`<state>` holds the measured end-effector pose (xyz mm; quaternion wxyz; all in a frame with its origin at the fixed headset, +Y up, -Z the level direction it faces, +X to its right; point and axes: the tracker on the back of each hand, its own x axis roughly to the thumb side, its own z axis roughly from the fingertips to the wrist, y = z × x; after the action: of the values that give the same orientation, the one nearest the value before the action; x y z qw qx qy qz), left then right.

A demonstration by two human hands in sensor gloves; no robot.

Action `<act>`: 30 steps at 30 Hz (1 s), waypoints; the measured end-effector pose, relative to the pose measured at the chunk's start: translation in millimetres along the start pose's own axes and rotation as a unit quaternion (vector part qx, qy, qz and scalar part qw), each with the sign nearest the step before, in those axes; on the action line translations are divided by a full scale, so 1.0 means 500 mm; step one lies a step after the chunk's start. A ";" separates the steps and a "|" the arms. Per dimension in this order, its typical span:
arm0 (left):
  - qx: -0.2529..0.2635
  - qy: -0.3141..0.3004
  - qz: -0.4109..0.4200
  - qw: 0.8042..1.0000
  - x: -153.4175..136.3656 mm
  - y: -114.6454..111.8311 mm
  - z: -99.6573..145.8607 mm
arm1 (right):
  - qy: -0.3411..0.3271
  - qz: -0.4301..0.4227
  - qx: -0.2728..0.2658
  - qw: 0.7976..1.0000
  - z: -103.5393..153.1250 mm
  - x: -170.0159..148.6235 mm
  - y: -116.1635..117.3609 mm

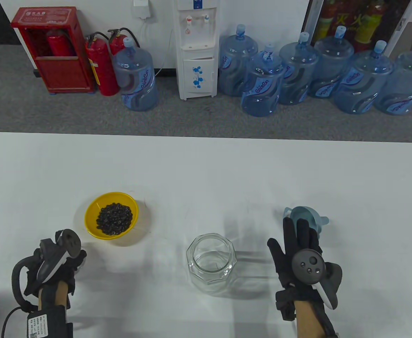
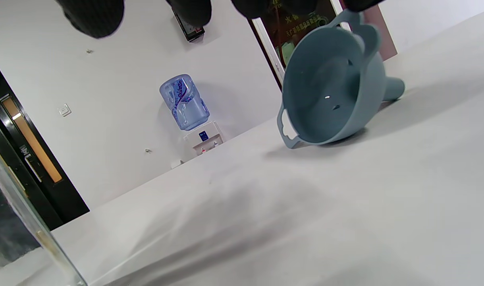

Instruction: Transfer coffee beans through funnel into glass jar

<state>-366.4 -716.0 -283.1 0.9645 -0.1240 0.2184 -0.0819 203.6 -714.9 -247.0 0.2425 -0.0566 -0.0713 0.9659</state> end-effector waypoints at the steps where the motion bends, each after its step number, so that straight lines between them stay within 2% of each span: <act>1: 0.004 -0.001 0.008 1.000 0.008 0.012 0.008 | 0.000 0.000 0.000 1.000 0.000 0.001 0.000; 3: -0.013 -0.002 0.034 0.999 0.029 0.037 0.024 | -0.001 -0.001 0.001 1.000 0.000 0.001 0.001; 5: 0.010 -0.010 0.060 0.998 0.054 0.065 0.045 | -0.002 0.000 0.001 1.000 0.000 0.001 0.001; 9: 0.106 -0.052 0.091 0.989 0.128 0.125 0.101 | -0.001 -0.002 0.001 1.000 0.000 0.000 0.001; 13: 0.167 -0.112 0.123 0.972 0.208 0.155 0.152 | -0.002 -0.004 0.001 1.000 0.000 0.001 0.001; 17: 0.169 -0.162 0.163 0.958 0.267 0.144 0.177 | -0.004 -0.003 0.001 1.000 -0.001 0.001 0.002; 21: 0.127 -0.212 0.185 0.951 0.301 0.097 0.167 | -0.004 0.007 -0.011 1.000 0.001 0.004 0.003; 24: 0.099 -0.226 0.175 0.953 0.298 0.060 0.146 | 0.002 0.025 -0.018 1.000 0.000 0.010 0.005; 27: 0.104 -0.230 0.176 0.951 0.283 0.044 0.133 | 0.020 0.048 -0.044 0.998 0.000 0.007 -0.002; 30: 0.105 -0.224 0.200 0.948 0.269 0.040 0.124 | 0.074 0.043 -0.101 0.991 -0.003 -0.018 -0.032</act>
<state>-217.3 -712.8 -288.3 0.9926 0.0091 0.0074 0.1205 219.2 -704.9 -245.1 0.1984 -0.1549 -0.1479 0.9564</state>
